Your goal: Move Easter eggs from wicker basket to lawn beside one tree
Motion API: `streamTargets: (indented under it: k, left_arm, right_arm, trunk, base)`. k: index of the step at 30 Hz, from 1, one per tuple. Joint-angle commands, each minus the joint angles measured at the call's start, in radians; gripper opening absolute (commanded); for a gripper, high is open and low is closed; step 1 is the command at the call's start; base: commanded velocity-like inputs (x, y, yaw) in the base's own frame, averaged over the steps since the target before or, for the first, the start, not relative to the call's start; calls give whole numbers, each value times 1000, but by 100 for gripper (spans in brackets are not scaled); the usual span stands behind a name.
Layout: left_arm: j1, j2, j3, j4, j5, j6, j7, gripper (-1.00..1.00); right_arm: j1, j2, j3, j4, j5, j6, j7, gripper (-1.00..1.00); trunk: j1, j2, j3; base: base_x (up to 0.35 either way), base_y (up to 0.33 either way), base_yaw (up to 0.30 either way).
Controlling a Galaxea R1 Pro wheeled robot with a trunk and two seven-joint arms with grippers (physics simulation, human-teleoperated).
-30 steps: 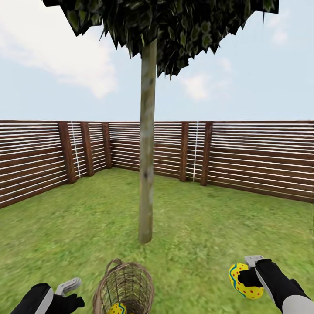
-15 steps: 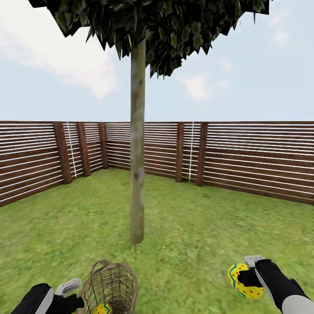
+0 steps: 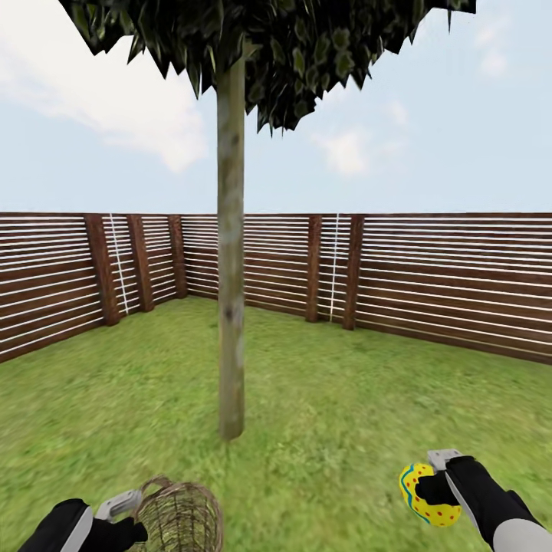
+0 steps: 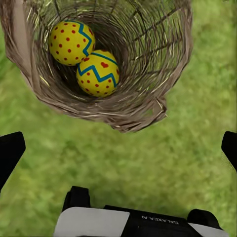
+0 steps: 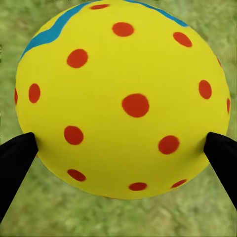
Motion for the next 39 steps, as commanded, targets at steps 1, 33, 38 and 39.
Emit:
streamTargets:
  k: [1, 33, 38, 39]
  left_arm:
    - [-1, 0, 3, -1, -4, 5, -5, 100]
    - [-1, -4, -1, 1, -6, 5, -4, 100]
    - [-1, -4, -1, 23, -8, 3, -1, 100]
    - [-1, -4, -1, 24, -8, 3, -1, 100]
  right_arm:
    - [0, 2, -4, 0, 11, 5, 7, -100]
    - [0, 2, -7, 1, 12, 5, 9, -100]
    - [0, 0, -9, -2, 12, 3, 9, -100]
    - [0, 0, -9, -2, 12, 3, 9, -100]
  trunk:
    - [1, -1, -3]
    - [-7, 13, -35]
    - [-7, 13, -35]
    - [-7, 13, -35]
  base:
    - [318, -2, 77]
    - [20, 0, 72]
    - [314, 0, 2]
    - [334, 0, 0]
